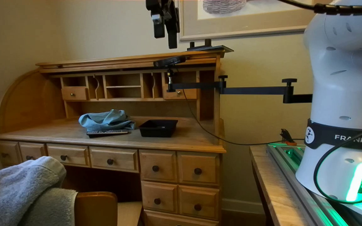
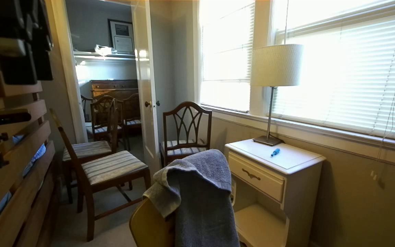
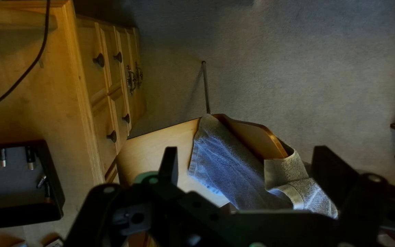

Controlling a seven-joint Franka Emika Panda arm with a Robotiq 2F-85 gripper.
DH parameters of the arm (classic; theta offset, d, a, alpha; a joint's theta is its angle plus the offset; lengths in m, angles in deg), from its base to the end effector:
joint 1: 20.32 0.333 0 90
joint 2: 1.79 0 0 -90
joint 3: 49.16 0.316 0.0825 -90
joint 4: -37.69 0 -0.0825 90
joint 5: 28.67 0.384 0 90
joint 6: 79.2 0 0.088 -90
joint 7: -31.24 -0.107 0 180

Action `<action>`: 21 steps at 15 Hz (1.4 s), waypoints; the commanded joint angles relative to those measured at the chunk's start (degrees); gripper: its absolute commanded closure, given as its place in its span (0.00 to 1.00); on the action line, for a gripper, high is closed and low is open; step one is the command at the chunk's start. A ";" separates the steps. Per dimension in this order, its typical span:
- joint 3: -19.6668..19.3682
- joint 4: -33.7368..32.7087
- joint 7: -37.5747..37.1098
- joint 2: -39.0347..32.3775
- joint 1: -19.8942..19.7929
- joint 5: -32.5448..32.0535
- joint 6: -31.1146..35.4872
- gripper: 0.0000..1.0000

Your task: Place the towel on the seat of the chair

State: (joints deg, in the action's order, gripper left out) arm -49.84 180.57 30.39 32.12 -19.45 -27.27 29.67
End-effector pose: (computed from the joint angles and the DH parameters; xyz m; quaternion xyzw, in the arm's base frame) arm 0.3700 0.0027 0.4873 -0.9999 0.0087 0.0011 0.0149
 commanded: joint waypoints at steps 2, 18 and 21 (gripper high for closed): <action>0.26 -0.11 0.16 -0.03 -0.32 0.15 -0.14 0.00; -4.67 -2.69 34.80 -11.45 7.97 2.09 15.88 0.00; -3.65 -2.57 33.12 -11.50 6.83 0.85 14.70 0.00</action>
State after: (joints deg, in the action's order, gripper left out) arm -53.83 178.09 63.43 20.57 -12.28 -26.57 44.52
